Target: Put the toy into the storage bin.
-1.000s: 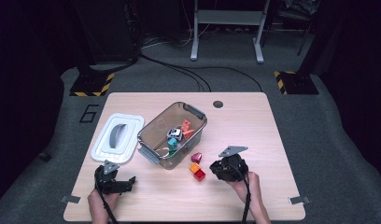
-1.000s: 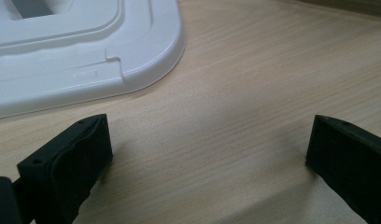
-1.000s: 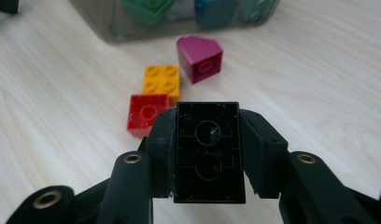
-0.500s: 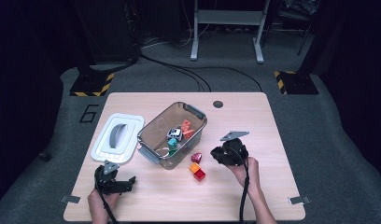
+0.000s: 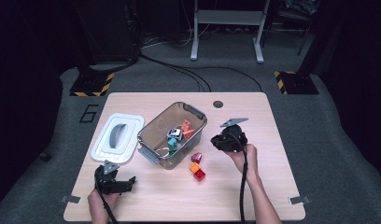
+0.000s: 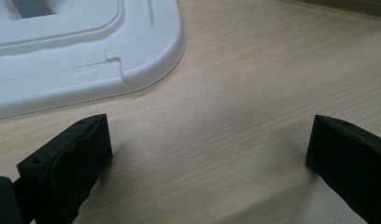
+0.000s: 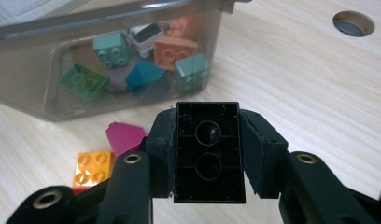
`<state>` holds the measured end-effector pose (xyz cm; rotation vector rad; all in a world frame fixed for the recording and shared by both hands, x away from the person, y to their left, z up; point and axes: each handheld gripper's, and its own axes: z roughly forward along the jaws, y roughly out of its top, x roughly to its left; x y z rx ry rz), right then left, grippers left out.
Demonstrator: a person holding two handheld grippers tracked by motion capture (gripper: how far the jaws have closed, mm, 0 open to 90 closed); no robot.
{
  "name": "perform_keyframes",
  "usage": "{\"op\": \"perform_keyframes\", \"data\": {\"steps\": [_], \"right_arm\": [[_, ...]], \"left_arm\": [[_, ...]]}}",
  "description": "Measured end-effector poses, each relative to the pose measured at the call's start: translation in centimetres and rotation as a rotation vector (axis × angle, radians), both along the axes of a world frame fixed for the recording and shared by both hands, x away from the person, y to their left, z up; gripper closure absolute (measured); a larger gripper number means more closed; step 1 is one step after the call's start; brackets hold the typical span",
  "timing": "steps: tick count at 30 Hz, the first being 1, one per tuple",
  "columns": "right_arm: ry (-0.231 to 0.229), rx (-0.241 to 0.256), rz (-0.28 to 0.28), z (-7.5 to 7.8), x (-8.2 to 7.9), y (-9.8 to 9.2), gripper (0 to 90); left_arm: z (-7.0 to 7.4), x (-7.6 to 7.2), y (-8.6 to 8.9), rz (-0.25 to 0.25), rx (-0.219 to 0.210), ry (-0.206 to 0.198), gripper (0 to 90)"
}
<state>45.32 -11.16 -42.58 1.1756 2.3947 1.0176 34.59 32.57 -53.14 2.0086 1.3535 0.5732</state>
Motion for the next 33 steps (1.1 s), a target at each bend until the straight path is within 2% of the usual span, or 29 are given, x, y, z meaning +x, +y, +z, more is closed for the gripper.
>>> {"op": "perform_keyframes", "data": {"steps": [17, 27, 29, 32, 33], "right_arm": [[0.0, 0.002, -0.065, 1.5, 3.1, -0.6, 58.9], [-0.017, 0.001, -0.095, 3.1, 4.5, -0.8, 58.8], [-0.036, -0.008, -0.092, 3.6, 4.9, -0.7, 58.9], [-0.034, 0.001, -0.096, 4.2, 5.1, -0.6, 58.9], [-0.052, -0.001, -0.093, 4.7, 5.4, -0.5, 58.9]], "left_arm": [[0.0, 0.0, 0.0, 0.0, 0.001, 0.005, 0.1], [0.0, 0.0, 0.0, 0.0, 0.001, 0.006, 0.1], [0.0, 0.0, 0.0, 0.0, 0.001, 0.006, 0.1], [0.0, 0.0, 0.0, 0.0, 0.001, 0.006, 0.1], [0.0, 0.0, 0.0, 0.0, 0.001, 0.006, 0.1]]}}
